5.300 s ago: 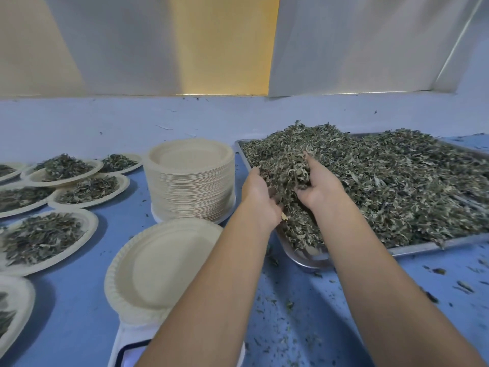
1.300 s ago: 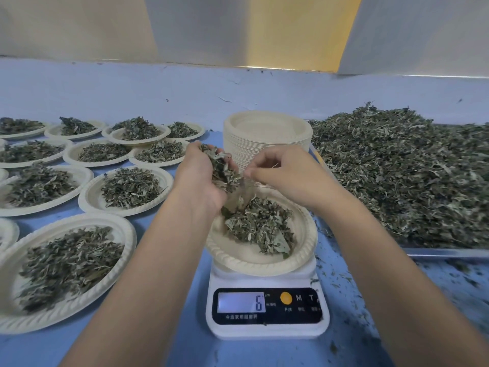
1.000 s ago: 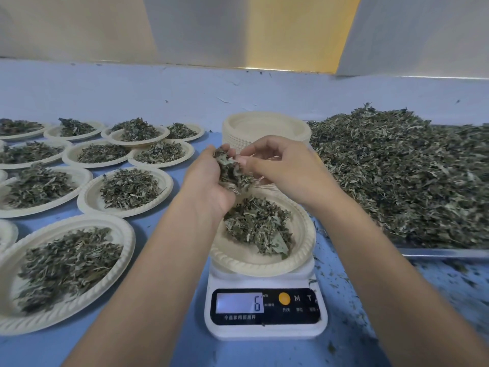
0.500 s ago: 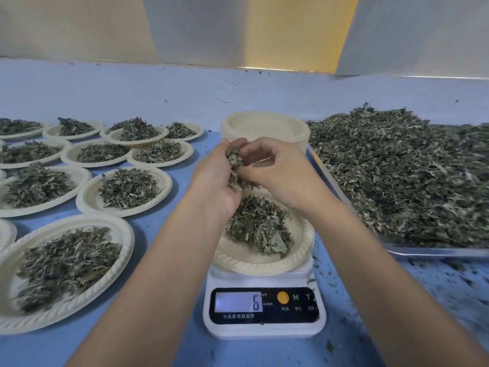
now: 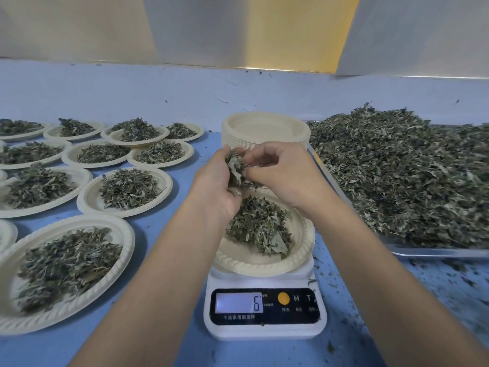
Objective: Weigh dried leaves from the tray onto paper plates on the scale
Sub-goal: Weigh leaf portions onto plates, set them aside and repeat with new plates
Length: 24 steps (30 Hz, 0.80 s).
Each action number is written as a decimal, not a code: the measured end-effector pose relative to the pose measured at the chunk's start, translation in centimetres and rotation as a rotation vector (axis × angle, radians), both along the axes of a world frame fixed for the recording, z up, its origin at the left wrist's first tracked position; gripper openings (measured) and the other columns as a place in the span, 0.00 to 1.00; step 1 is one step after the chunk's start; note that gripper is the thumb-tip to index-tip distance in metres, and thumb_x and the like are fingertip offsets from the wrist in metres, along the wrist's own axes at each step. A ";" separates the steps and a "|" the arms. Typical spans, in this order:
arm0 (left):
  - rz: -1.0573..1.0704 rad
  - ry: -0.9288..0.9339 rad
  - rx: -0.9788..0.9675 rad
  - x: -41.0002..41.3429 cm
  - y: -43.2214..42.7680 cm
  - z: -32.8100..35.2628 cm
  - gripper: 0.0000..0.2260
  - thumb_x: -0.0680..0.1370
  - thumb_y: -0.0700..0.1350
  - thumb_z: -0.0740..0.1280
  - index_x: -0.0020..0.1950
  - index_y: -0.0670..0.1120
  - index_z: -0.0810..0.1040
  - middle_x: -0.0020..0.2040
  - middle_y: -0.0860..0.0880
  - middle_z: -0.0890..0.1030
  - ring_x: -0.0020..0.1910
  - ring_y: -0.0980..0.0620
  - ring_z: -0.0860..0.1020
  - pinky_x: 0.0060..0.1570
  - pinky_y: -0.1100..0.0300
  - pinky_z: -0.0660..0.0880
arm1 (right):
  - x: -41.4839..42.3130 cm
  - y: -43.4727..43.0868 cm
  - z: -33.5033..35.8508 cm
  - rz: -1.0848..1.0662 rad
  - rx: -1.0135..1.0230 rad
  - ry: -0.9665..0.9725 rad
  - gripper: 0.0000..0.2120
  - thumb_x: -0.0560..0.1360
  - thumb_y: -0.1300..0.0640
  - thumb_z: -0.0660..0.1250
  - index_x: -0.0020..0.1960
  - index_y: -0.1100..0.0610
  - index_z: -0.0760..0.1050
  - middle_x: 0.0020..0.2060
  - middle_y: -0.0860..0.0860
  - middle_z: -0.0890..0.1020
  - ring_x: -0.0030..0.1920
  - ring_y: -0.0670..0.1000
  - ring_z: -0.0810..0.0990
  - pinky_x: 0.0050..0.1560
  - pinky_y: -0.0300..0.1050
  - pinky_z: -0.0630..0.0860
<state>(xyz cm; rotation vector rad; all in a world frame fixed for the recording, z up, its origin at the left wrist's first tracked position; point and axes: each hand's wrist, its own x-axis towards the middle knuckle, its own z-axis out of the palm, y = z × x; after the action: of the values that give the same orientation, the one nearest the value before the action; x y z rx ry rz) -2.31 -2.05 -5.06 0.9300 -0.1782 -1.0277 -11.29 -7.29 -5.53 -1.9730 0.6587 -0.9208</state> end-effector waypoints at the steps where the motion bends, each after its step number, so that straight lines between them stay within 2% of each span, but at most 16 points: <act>1: 0.003 -0.006 0.002 0.0 0.0 0.0 0.14 0.82 0.48 0.57 0.40 0.44 0.73 0.35 0.47 0.78 0.32 0.51 0.76 0.32 0.62 0.75 | -0.1 0.0 0.0 -0.004 0.000 0.000 0.13 0.67 0.65 0.73 0.34 0.48 0.78 0.33 0.46 0.82 0.37 0.46 0.78 0.53 0.53 0.79; 3: -0.001 -0.019 0.002 0.0 0.1 0.0 0.14 0.81 0.50 0.58 0.40 0.44 0.74 0.34 0.48 0.77 0.30 0.52 0.76 0.29 0.65 0.75 | -0.2 0.0 0.1 -0.019 -0.006 0.002 0.12 0.67 0.65 0.73 0.34 0.49 0.78 0.34 0.46 0.82 0.38 0.46 0.79 0.53 0.53 0.79; 6: -0.008 -0.090 0.035 0.0 0.2 0.2 0.13 0.78 0.52 0.63 0.40 0.45 0.75 0.30 0.49 0.79 0.30 0.53 0.76 0.34 0.63 0.75 | -0.4 -0.1 0.2 -0.049 -0.011 0.006 0.11 0.67 0.64 0.73 0.36 0.49 0.78 0.32 0.45 0.81 0.36 0.44 0.78 0.51 0.50 0.79; 8: -0.027 -0.122 0.034 -0.1 0.4 0.3 0.11 0.77 0.50 0.65 0.40 0.44 0.75 0.29 0.49 0.79 0.31 0.53 0.77 0.40 0.60 0.76 | -0.4 -0.1 0.3 -0.069 -0.007 0.005 0.10 0.68 0.64 0.73 0.36 0.49 0.78 0.33 0.44 0.81 0.37 0.44 0.79 0.50 0.48 0.79; 10: -0.070 -0.140 0.010 -0.4 0.5 0.4 0.08 0.77 0.45 0.66 0.39 0.44 0.75 0.34 0.47 0.78 0.35 0.52 0.76 0.47 0.57 0.75 | -0.4 -0.1 0.3 -0.092 0.005 -0.004 0.11 0.68 0.64 0.73 0.36 0.49 0.78 0.33 0.44 0.81 0.38 0.44 0.79 0.50 0.47 0.79; 11: -0.084 -0.146 -0.001 -0.5 0.5 0.4 0.07 0.77 0.42 0.65 0.39 0.43 0.74 0.35 0.47 0.77 0.37 0.51 0.75 0.47 0.58 0.74 | -0.5 -0.1 0.3 -0.103 0.008 -0.002 0.11 0.68 0.64 0.73 0.36 0.49 0.78 0.34 0.45 0.82 0.39 0.46 0.80 0.51 0.48 0.79; 15: -0.114 -0.183 0.005 -0.5 0.7 0.4 0.06 0.77 0.35 0.61 0.41 0.41 0.73 0.38 0.44 0.76 0.35 0.51 0.75 0.38 0.60 0.75 | -0.6 -0.1 0.4 -0.142 0.020 0.026 0.08 0.69 0.64 0.72 0.39 0.51 0.80 0.37 0.50 0.84 0.43 0.51 0.83 0.52 0.53 0.79; 19: -0.155 -0.248 0.066 0.0 0.9 0.4 0.07 0.74 0.30 0.56 0.40 0.40 0.69 0.35 0.43 0.70 0.30 0.49 0.70 0.29 0.60 0.70 | -0.6 -0.3 0.4 -0.148 0.016 0.039 0.10 0.69 0.64 0.72 0.37 0.50 0.79 0.35 0.48 0.82 0.40 0.49 0.81 0.51 0.52 0.80; 22: -0.167 -0.213 0.051 0.1 1.0 0.3 0.10 0.74 0.28 0.53 0.49 0.38 0.69 0.42 0.40 0.71 0.33 0.47 0.71 0.26 0.60 0.74 | -0.6 -0.4 0.4 -0.153 0.024 0.025 0.10 0.69 0.63 0.72 0.36 0.50 0.79 0.31 0.46 0.80 0.37 0.46 0.78 0.48 0.48 0.79; 24: -0.144 -0.162 0.037 0.2 0.9 0.3 0.11 0.74 0.27 0.52 0.49 0.37 0.69 0.46 0.39 0.72 0.35 0.46 0.72 0.25 0.59 0.76 | -0.7 -0.5 0.4 -0.157 0.032 0.010 0.09 0.69 0.63 0.73 0.36 0.49 0.79 0.31 0.46 0.80 0.36 0.46 0.77 0.46 0.47 0.77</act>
<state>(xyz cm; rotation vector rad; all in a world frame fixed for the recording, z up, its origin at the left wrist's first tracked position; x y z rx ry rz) -2.13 -1.16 -4.79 1.0458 -0.3665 -1.0910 -12.01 -7.79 -5.10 -1.9200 0.8386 -0.9884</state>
